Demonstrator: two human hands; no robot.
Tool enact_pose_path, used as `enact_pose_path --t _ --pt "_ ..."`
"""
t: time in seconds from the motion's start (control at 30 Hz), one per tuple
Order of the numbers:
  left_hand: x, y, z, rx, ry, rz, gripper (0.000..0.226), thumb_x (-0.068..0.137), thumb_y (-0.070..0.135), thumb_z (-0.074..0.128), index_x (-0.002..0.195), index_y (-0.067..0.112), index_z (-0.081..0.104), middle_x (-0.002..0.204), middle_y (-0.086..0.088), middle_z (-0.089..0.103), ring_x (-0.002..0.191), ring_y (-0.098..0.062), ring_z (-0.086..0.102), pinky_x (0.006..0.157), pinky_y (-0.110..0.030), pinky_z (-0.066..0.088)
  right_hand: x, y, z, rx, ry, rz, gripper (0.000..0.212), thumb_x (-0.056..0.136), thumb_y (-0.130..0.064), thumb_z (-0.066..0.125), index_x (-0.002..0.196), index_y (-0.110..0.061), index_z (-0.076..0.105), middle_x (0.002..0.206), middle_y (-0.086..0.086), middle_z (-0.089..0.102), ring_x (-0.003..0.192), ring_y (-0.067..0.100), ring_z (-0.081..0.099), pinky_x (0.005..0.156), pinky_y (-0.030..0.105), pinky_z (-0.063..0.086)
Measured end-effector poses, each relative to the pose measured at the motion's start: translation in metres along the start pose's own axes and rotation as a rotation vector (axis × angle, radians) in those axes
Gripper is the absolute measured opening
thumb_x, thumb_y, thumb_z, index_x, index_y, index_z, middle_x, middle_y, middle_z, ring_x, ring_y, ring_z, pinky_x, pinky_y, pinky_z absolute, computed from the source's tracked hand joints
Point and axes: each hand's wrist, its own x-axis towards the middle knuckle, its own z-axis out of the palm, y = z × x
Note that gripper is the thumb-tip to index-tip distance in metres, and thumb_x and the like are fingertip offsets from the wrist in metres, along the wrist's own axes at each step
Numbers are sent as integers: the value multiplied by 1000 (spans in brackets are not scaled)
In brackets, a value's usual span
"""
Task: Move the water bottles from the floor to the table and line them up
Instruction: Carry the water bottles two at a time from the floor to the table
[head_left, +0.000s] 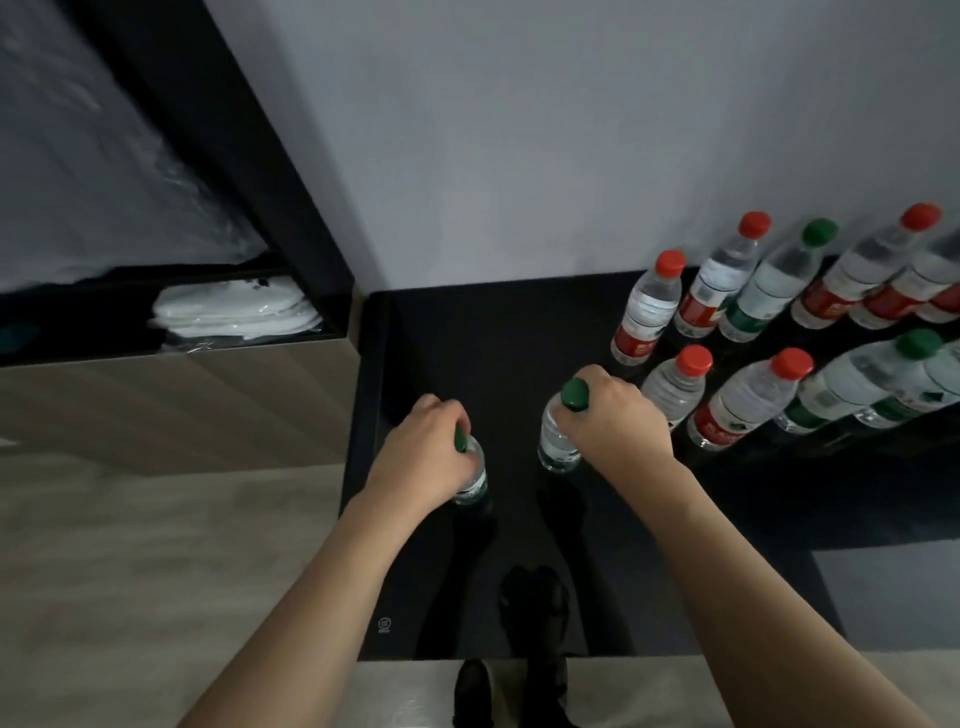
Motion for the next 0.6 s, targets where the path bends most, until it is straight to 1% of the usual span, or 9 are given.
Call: enact_pose_path --t 0.03,0.1,0.13,0.2,0.27,0.3,0.43,0.5,0.6 --pt "-2 1 -1 8 -7 8 22 84 32 68 104 29 58 106 11 48 83 -10 56 60 -19 34 -1 -2 -2 -20 -23 6 34 87 -47 55 110 -24 48 93 -2 58 71 15 53 55 28 38" --pt "-6 0 -6 -9 -7 9 35 85 35 67 118 27 58 112 12 49 94 -12 57 70 -22 39 -7 -7 -6 -93 -40 4 48 87 -48 54 125 -21 45 108 4 57 90 24 59 66 35 46" --pt "-8 -2 -10 -27 7 8 39 86 37 66 123 27 57 115 11 50 99 -13 58 74 -24 41 -11 -12 -9 -147 -15 -4 53 87 -48 54 131 -20 42 116 7 55 100 28 59 74 38 48" --pt "-14 -8 -21 -57 48 5 43 88 41 65 128 28 55 120 11 52 103 -12 58 78 -26 45 -18 -25 -18 -201 105 -32 56 88 -45 55 135 -17 42 124 10 54 110 32 55 85 42 48" --pt "-22 -17 -34 -66 110 10 43 90 44 62 128 27 56 122 9 54 99 -12 60 78 -28 49 -26 -43 -23 -150 223 -111 54 89 -40 56 136 -15 43 127 10 54 115 31 54 90 43 47" --pt "-27 -23 -40 -66 155 17 41 91 44 61 128 25 57 123 7 56 98 -13 62 78 -29 50 -30 -53 -24 -121 251 -167 53 90 -38 55 137 -15 43 129 10 54 116 30 53 92 42 46" --pt "-56 -54 -65 -40 342 60 35 96 34 57 126 17 61 126 1 60 103 -17 63 78 -22 42 -50 -101 -16 -52 242 -317 52 91 -34 55 139 -18 42 134 6 53 121 25 52 99 40 45" --pt "-76 -75 -78 -17 404 57 32 96 29 56 124 14 62 127 -1 60 106 -20 62 80 -25 43 -62 -129 -8 -30 239 -370 51 91 -32 55 139 -17 43 133 6 54 121 25 52 101 39 43" --pt "-110 -116 -100 14 483 11 30 96 25 56 122 11 63 129 -4 60 111 -24 61 87 -34 48 -83 -178 9 -20 214 -466 50 91 -32 54 138 -16 45 133 6 54 122 25 51 103 39 42"
